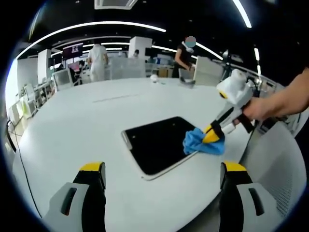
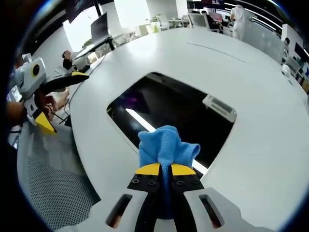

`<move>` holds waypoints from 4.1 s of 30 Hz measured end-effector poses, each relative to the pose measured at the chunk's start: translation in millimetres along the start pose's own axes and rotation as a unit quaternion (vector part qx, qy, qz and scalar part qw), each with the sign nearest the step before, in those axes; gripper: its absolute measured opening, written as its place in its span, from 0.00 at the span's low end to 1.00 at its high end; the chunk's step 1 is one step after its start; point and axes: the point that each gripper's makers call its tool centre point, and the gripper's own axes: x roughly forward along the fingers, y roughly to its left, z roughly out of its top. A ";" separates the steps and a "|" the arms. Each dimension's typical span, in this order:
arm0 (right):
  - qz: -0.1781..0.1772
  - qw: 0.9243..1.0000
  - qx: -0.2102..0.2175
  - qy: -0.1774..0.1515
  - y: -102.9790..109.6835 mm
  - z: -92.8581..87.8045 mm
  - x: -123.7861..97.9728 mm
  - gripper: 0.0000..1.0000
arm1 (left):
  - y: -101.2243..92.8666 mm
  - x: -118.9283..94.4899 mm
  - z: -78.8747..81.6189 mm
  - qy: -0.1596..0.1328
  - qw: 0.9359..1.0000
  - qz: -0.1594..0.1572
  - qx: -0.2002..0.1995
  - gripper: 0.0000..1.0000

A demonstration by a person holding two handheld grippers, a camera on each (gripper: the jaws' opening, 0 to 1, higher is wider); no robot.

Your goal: Wipe the mirror surface with the cleaning cloth until all visible marks leave the cleaned area.

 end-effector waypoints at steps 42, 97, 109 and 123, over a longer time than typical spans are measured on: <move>-0.007 1.000 -0.020 0.016 -30.2 -1.8 -4.7 0.01 | 2.4 -0.4 -1.3 0.003 1.000 0.005 -0.005 0.99; -0.024 0.999 -0.013 0.018 -80.9 51.1 22.8 0.01 | 4.8 -0.1 -2.6 0.006 1.000 0.010 -0.008 0.99; -0.030 0.999 -0.018 0.012 -94.3 66.7 29.6 0.01 | 6.9 2.1 -5.3 0.009 1.000 0.010 -0.010 0.99; -0.037 0.999 -0.022 0.017 -109.9 85.1 37.8 0.01 | 7.4 2.0 -6.7 0.011 1.000 0.010 -0.014 0.99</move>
